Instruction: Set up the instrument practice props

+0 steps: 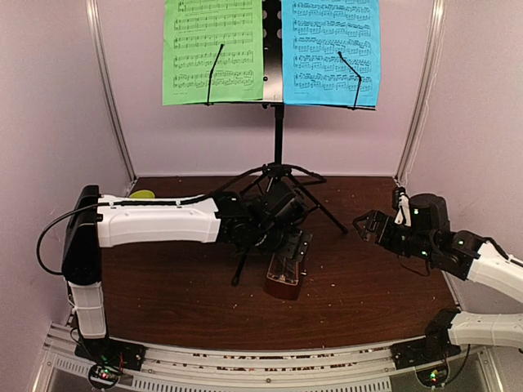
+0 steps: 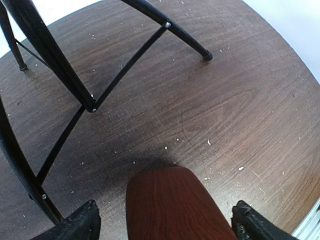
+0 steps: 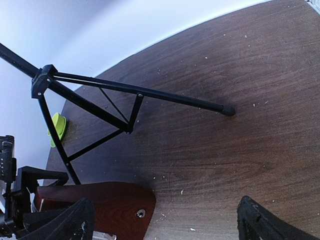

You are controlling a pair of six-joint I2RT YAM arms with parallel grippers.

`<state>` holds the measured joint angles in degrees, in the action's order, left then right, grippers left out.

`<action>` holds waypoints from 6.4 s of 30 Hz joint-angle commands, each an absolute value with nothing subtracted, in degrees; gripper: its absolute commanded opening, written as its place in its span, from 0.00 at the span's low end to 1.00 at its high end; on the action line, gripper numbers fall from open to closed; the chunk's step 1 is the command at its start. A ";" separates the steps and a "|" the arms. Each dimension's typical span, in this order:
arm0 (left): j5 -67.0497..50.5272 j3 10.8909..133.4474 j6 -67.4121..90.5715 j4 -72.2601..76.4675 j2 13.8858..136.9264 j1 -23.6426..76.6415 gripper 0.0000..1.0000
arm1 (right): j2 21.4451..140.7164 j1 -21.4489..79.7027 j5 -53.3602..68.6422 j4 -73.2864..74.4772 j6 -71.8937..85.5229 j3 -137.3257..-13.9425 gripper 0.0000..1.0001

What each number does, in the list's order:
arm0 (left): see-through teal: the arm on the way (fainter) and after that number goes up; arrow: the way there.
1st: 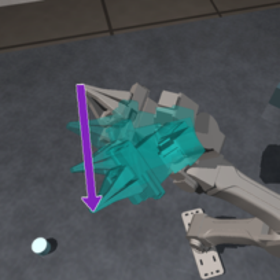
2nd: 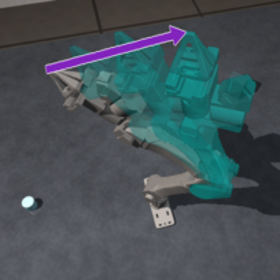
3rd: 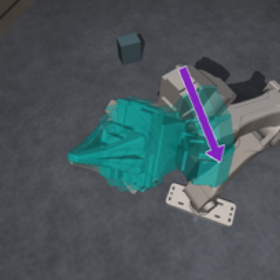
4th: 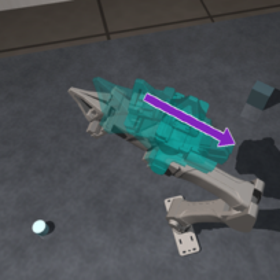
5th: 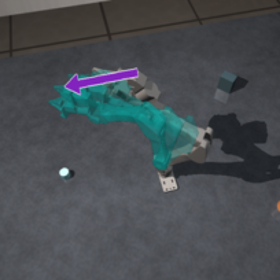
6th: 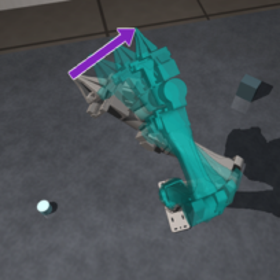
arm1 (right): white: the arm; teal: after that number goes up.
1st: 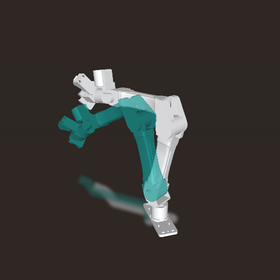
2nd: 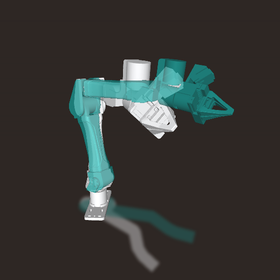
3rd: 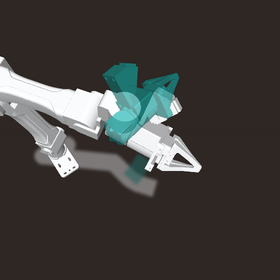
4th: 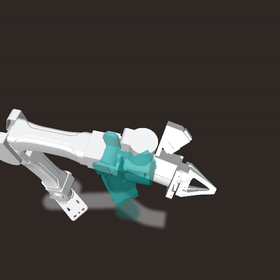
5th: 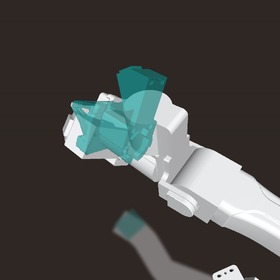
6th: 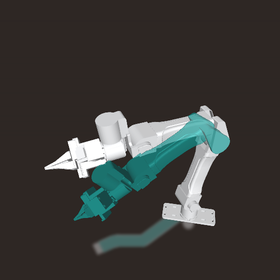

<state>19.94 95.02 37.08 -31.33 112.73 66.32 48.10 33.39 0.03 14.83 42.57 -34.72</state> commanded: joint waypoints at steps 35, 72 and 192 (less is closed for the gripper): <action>27.64 92.10 14.48 -26.49 94.32 67.70 0.05 | 49.46 41.31 14.40 -7.36 24.79 -25.71 0.76; 32.14 103.67 4.16 -33.75 94.60 72.33 0.00 | 76.89 54.36 9.15 -21.28 16.26 -41.77 0.38; -5.33 68.38 10.81 -3.57 91.49 63.42 0.82 | 57.19 44.91 13.91 4.90 32.90 -39.93 1.00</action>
